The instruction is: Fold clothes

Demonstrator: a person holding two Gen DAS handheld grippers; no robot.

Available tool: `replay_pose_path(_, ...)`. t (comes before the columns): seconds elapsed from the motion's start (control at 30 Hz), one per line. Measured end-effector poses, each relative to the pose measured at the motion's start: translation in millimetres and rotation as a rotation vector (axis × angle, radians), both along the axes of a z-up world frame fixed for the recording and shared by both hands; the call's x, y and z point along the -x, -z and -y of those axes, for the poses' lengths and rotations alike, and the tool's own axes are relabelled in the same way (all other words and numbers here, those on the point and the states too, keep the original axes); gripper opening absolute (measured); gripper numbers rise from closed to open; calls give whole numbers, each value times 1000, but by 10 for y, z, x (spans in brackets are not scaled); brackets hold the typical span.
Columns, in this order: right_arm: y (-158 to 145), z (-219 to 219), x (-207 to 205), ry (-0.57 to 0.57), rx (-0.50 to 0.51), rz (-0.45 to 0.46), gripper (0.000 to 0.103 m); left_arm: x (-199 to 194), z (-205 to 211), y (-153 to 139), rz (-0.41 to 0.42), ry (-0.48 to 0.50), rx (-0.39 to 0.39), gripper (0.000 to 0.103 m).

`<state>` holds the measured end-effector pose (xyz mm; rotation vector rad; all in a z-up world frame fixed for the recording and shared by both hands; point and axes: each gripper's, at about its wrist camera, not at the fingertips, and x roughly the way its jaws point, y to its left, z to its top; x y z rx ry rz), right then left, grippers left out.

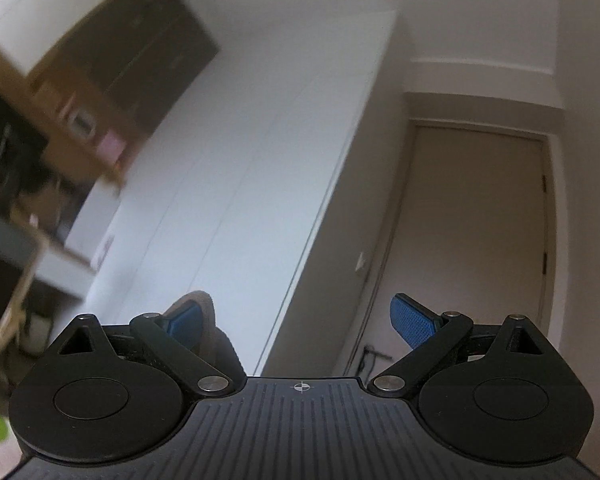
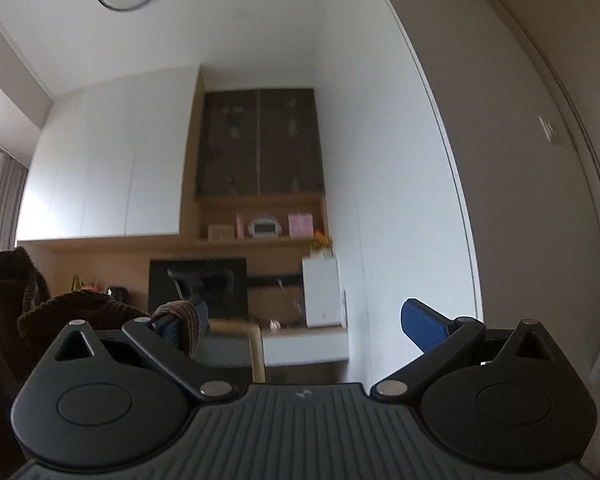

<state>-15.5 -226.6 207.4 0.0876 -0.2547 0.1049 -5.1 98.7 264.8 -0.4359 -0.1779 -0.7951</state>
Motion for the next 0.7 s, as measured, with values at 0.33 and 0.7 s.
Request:
replay_pose_path(0.33,-111,-657,-1100,-141,42,-169,102,-386,-445,-46,-125,-241,-87,98)
replay_pose_path(0.7,1989,-1174,-2377,-449,213,-983,102,-1620,-1146,2145,-1006,-314,-372,98)
